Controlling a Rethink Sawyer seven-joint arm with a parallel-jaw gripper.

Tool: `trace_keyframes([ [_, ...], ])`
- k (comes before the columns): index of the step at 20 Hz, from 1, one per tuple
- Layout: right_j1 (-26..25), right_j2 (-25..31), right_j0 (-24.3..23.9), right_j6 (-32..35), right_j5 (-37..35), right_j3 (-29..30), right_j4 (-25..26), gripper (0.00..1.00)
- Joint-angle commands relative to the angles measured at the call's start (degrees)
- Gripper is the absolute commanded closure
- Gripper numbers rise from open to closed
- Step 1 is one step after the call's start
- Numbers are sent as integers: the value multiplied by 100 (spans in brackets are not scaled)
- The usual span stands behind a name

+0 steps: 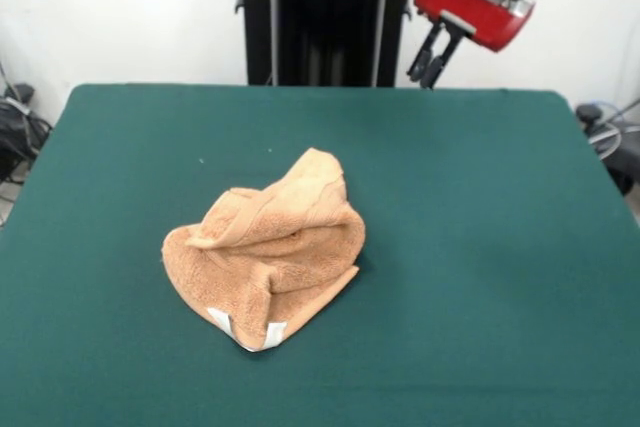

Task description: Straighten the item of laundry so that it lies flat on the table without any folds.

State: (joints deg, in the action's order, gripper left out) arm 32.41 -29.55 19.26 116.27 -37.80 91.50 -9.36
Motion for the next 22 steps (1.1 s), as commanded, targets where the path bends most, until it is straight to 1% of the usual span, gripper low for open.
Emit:
trace_keyframes([
  [1,-521,183,-3,1745,91,-159,-334,100],
  [5,-648,250,-66,1728,314,-133,-437,100],
  [10,-565,495,-329,1520,334,-11,-660,100],
  [21,-464,398,-382,1336,181,-133,-701,100],
  [22,-421,326,-335,1358,29,-199,-689,100],
])
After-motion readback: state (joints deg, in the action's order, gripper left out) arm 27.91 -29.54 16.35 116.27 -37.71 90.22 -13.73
